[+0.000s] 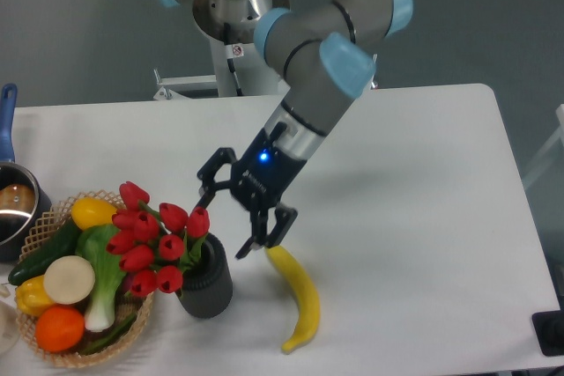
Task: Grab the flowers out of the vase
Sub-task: 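Lower the gripper onto the tulip stems above the black vase, then close the gripper around the tulip stems at the vase mouth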
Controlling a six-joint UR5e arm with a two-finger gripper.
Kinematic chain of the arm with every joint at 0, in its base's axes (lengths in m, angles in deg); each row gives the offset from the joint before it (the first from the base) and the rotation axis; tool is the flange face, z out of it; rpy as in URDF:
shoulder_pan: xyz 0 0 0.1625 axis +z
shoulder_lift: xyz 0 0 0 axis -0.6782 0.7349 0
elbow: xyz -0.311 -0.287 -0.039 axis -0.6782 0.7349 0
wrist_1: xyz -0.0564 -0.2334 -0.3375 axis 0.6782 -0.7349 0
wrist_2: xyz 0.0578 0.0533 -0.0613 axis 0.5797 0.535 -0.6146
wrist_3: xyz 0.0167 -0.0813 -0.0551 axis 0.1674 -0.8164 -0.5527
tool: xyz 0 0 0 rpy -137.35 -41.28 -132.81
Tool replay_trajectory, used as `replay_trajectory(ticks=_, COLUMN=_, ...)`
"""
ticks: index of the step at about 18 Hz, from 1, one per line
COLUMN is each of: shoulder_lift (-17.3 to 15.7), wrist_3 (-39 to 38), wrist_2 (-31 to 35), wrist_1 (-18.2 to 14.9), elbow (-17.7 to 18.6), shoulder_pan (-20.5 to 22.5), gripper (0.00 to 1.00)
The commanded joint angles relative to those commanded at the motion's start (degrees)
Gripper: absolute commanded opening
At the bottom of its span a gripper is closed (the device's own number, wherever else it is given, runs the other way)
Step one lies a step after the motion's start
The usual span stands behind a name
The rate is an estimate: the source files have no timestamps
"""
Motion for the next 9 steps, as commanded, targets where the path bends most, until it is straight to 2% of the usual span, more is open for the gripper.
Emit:
replay_trajectory(ticks=4, shoulder_lift=0.27, wrist_3=-0.61, wrist_2=0.0, wrist_1=0.18, elbow=0.09, shoulder_pan=-0.88, gripper=0.99)
replay_trajectory(ticks=6, shoulder_lift=-0.17, wrist_3=-2.37, wrist_2=0.0, wrist_1=0.18, elbow=0.09, shoulder_pan=-1.14, gripper=0.73)
replay_trajectory(ticks=9, shoulder_lift=-0.7, wrist_3=-3.69, wrist_2=0.17, wrist_1=0.09, elbow=0.44, shoulder_pan=-1.15, gripper=0.23)
